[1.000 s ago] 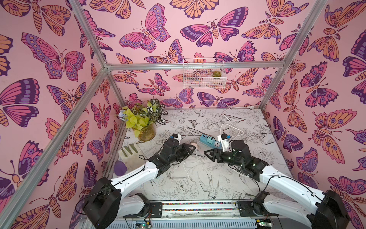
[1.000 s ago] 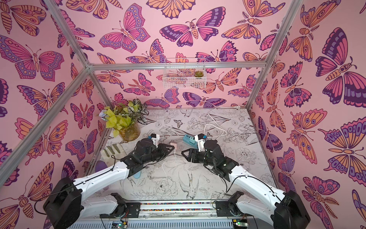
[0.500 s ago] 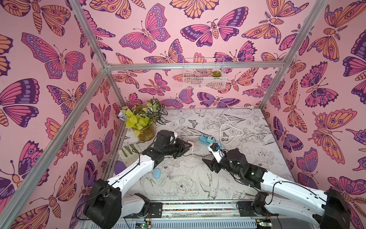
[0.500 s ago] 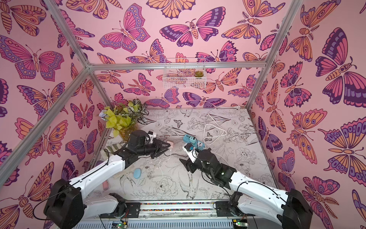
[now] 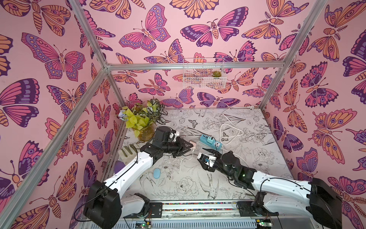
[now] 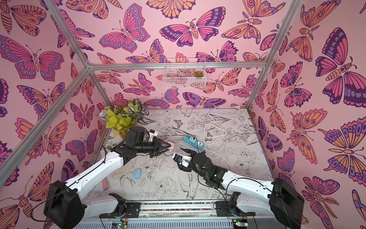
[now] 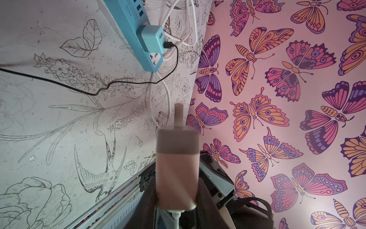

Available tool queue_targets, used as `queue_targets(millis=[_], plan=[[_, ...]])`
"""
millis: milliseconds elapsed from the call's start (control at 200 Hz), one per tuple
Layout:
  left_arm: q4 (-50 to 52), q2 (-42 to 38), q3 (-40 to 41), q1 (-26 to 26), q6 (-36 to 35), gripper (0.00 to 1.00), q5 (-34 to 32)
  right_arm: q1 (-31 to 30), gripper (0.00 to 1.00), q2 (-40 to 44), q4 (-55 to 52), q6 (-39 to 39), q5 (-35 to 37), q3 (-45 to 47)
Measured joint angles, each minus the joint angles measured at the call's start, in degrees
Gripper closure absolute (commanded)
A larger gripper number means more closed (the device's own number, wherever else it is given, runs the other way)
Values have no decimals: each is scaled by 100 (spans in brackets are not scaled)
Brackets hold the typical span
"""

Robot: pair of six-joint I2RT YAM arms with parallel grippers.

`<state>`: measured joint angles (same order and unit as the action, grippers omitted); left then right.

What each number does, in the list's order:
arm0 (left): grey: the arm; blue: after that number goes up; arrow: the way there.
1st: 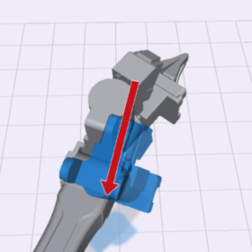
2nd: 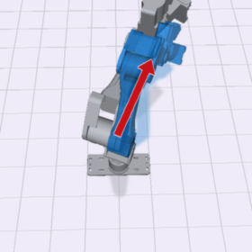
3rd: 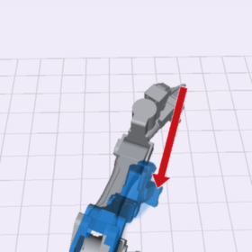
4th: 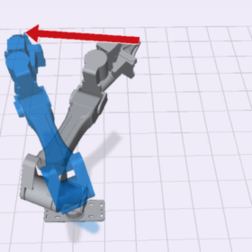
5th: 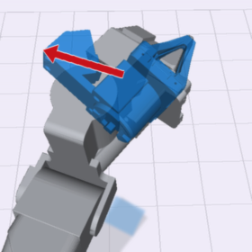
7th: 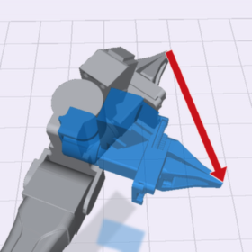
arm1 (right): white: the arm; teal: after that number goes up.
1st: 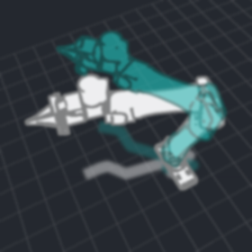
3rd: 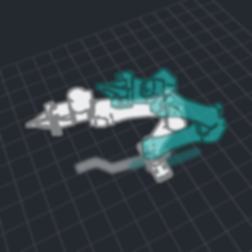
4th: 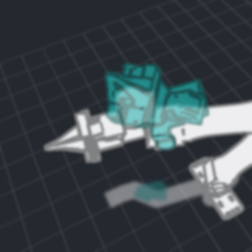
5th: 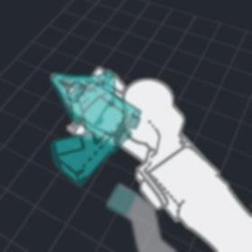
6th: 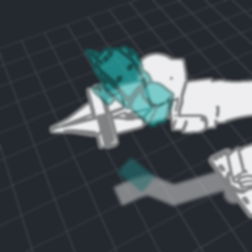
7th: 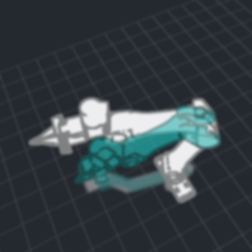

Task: Charge the bluetooth headset
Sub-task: Adjust the charging cable at the plug.

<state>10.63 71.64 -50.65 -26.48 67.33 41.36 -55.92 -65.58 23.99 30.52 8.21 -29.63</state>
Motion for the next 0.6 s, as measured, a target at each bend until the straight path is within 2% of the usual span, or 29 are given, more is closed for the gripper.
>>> queue_targets(millis=[336, 476, 601], plan=[[42, 0, -2, 0, 13, 81, 28, -236, 33, -723, 396, 369, 369, -420], [42, 0, -2, 0, 26, 81, 31, -262, 36, -957, 470, 398, 479, -562], [44, 0, -2, 0, 28, 81, 28, -262, 42, -1056, 540, 380, 575, -640]])
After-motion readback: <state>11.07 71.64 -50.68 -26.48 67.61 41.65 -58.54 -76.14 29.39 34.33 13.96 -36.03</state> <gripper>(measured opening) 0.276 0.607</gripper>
